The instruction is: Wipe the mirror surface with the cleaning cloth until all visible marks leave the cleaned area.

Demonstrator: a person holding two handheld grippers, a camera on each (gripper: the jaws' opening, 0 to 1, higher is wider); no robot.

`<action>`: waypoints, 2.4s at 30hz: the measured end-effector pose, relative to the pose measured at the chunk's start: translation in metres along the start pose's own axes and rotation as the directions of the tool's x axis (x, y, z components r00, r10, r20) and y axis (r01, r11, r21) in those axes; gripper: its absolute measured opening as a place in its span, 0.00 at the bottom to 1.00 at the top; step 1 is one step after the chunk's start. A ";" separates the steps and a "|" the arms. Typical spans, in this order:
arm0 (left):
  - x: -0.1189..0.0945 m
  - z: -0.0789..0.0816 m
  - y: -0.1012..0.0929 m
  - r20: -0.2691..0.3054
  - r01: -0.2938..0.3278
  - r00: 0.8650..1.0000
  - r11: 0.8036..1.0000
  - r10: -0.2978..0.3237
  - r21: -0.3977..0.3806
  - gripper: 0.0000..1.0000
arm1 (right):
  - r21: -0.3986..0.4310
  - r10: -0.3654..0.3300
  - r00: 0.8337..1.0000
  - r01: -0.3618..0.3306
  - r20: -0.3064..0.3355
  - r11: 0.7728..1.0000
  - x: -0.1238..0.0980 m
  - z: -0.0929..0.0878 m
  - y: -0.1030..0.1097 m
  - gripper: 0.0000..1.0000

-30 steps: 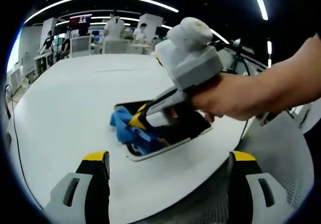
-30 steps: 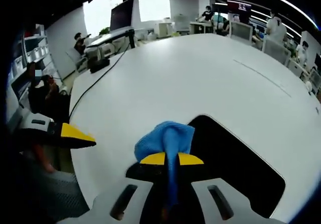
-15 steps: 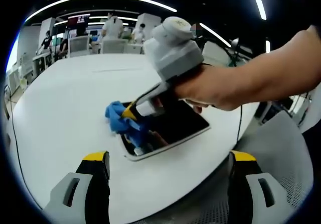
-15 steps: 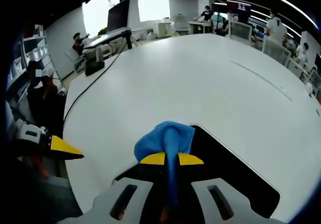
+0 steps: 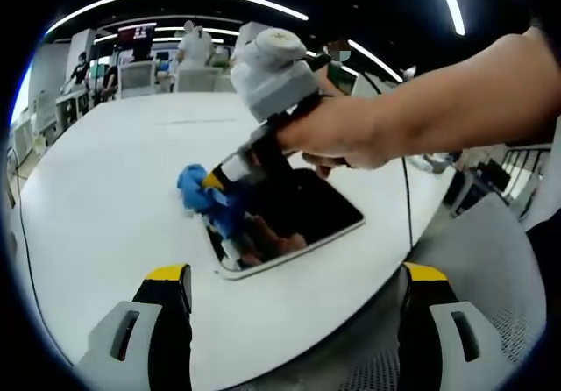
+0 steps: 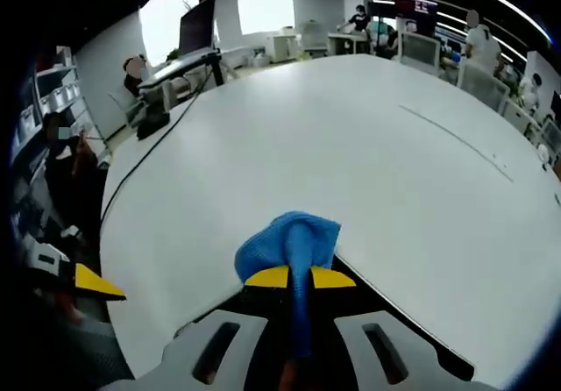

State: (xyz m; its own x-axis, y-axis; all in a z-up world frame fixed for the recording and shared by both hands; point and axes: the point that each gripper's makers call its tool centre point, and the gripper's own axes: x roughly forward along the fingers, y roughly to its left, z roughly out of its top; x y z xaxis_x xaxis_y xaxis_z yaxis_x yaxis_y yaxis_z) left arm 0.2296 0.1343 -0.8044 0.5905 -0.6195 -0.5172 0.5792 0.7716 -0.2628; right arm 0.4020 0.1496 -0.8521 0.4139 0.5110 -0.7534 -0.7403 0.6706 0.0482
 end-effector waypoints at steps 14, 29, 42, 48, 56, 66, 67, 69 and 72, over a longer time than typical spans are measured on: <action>0.000 0.000 -0.001 0.004 0.002 1.000 1.000 -0.002 -0.002 0.99 | -0.030 0.003 1.000 -0.004 -0.010 1.000 0.007 0.009 -0.013 0.01; 0.000 -0.001 -0.002 -0.008 0.008 1.000 1.000 -0.008 0.001 0.99 | -0.036 0.010 1.000 -0.009 0.006 0.999 0.009 0.012 -0.017 0.01; 0.000 -0.002 -0.003 -0.012 0.011 1.000 1.000 -0.011 0.004 0.99 | -0.051 0.012 1.000 -0.012 0.001 0.999 0.006 0.008 -0.021 0.01; 0.001 -0.002 -0.002 -0.014 0.012 1.000 1.000 -0.012 0.006 0.99 | -0.045 0.006 1.000 -0.006 -0.003 0.999 0.002 0.004 -0.025 0.01; 0.001 -0.002 -0.001 -0.015 0.008 1.000 1.000 -0.008 0.003 0.99 | -0.054 0.004 1.000 -0.005 -0.016 0.999 -0.001 0.000 -0.029 0.01; 0.001 -0.003 -0.002 -0.021 0.009 1.000 1.000 -0.009 0.004 0.99 | -0.059 0.004 1.000 -0.005 -0.026 0.998 -0.006 -0.004 -0.035 0.01; 0.001 -0.003 -0.002 -0.022 0.009 1.000 1.000 -0.009 0.005 0.99 | -0.058 0.004 1.000 -0.005 -0.026 0.998 -0.006 -0.005 -0.036 0.01; 0.001 -0.004 -0.002 -0.023 0.008 1.000 1.000 -0.008 0.003 0.99 | -0.058 0.004 1.000 -0.005 -0.028 0.998 -0.006 -0.006 -0.038 0.02; 0.001 -0.004 -0.002 -0.026 0.010 1.000 1.000 -0.010 0.004 0.99 | -0.053 0.004 0.999 -0.006 -0.033 0.999 -0.008 -0.007 -0.040 0.02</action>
State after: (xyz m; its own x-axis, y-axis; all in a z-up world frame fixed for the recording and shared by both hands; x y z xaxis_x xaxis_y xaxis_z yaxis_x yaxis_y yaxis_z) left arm 0.2267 0.1324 -0.8076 0.5703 -0.6230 -0.5354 0.5869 0.7651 -0.2650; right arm 0.4247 0.1149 -0.8529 0.3930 0.4958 -0.7744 -0.7699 0.6380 0.0177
